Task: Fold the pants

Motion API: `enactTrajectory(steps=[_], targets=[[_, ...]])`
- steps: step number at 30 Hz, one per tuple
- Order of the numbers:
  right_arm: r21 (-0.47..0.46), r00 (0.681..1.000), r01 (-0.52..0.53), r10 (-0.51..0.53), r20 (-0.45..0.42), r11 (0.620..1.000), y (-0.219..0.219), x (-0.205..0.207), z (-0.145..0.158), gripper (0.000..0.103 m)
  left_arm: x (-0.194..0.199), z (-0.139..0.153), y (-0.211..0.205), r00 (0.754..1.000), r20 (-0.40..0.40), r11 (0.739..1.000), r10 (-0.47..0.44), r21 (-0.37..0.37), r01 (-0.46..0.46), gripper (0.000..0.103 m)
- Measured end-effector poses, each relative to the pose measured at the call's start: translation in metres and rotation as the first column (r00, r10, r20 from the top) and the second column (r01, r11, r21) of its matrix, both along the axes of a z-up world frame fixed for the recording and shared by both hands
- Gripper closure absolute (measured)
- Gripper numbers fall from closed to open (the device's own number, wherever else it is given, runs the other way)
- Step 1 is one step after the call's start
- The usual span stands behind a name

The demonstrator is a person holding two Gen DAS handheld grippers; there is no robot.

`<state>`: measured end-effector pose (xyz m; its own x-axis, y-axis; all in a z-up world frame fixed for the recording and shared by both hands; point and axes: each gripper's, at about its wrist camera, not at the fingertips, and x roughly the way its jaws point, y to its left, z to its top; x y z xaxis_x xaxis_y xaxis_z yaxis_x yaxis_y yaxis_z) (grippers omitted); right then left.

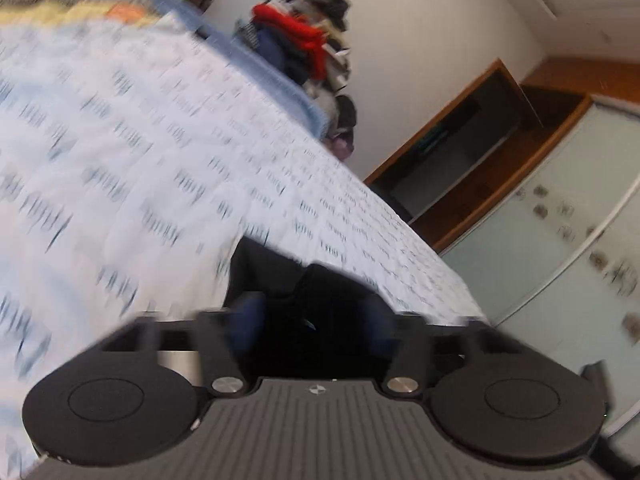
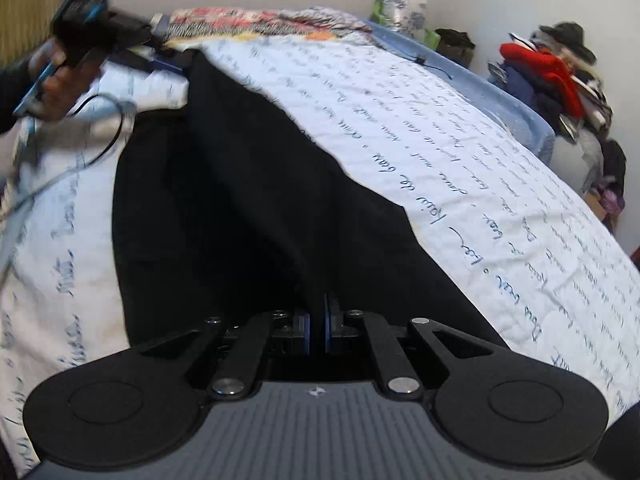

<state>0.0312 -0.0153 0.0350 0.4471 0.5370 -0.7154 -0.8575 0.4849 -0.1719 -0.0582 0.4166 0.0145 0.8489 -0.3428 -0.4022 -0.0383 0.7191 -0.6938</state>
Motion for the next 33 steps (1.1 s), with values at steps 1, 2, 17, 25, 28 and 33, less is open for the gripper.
enactTrajectory(steps=[1,2,17,25,28,33], targets=[[0.001,1.0,0.01,-0.01,-0.007,1.0,-0.004,0.002,0.001,0.097,-0.006,-0.004,0.005,0.999,-0.029,0.999,0.021,-0.049,-0.023,0.011],[-0.002,1.0,0.021,-0.021,-0.012,1.0,-0.005,0.005,-0.002,0.097,-0.016,-0.007,0.008,0.998,-0.049,0.994,0.047,-0.1,-0.052,0.008],[0.036,0.998,0.063,-0.063,0.003,0.997,-0.005,-0.009,0.005,0.097,-0.023,-0.024,-0.02,0.941,-0.265,0.849,0.212,-0.427,-0.312,0.012],[0.048,0.998,0.068,-0.068,0.003,0.997,-0.006,-0.012,0.008,0.097,-0.007,-0.037,-0.033,0.909,-0.354,0.861,0.22,-0.368,-0.351,0.012],[0.051,0.998,0.069,-0.069,-0.001,0.996,-0.009,-0.012,0.008,0.097,0.0,-0.036,-0.038,0.897,-0.38,0.879,0.223,-0.319,-0.354,0.016],[0.058,0.997,0.075,-0.076,0.006,0.995,-0.009,-0.013,0.009,0.097,0.01,-0.03,-0.046,0.826,-0.49,0.917,0.278,-0.12,-0.38,0.085]])
